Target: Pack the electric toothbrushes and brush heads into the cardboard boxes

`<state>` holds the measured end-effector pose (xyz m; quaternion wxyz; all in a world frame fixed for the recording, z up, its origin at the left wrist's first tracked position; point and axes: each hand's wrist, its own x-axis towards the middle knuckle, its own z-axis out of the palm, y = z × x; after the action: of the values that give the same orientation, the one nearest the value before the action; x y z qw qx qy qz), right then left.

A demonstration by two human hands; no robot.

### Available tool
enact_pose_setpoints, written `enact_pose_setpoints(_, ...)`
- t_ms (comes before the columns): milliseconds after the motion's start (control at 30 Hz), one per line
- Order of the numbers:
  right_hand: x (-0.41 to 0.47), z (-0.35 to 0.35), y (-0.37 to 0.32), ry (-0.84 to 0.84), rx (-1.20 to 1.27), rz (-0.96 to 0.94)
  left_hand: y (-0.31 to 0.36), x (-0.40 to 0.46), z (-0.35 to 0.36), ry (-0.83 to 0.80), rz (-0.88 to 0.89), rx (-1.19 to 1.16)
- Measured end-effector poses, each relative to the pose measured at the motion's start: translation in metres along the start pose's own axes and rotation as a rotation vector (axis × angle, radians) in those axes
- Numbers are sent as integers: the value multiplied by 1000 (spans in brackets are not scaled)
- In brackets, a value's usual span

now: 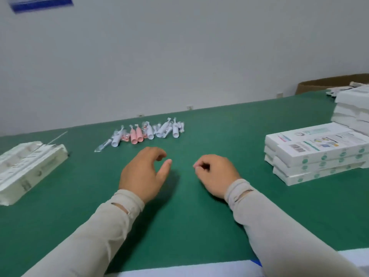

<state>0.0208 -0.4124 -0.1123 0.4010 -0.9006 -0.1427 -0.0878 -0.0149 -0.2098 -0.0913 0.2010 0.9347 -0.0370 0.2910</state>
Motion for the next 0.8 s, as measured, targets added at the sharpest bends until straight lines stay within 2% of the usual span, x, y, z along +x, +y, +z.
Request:
enact_pose_setpoints(67,-2,6,-8,-22,-26,-12,-53,-15,-15,-58,-160,127)
enact_pose_setpoints(167,4,22,-26,-76,-113,-95,-99,-30,-31,-126,-296,208)
enact_pose_setpoints(233,15,38,-48,-139,-161,-160,-108,-33,-36,-107,-338,163)
enact_pose_setpoints(333,33,70,-87,-205,-140,-206,-109,-30,-34,-77,-311,136)
enact_pose_setpoints(433,40,99,-105,-74,-75,-223,-131,-17,-53,24,-320,182)
enact_pose_setpoints(533,36,111,-94,-7,4,-203,-180,3,-94,67,-419,427)
enact_pose_setpoints(633,35,106,-79,-25,13,-227,-230,8,-128,-44,-661,697)
enact_pose_setpoints(700,36,100,-76,-4,54,-197,-249,1,-134,-122,-756,802)
enact_pose_setpoints(800,40,100,-75,31,114,-165,-255,-10,-125,-96,-647,886)
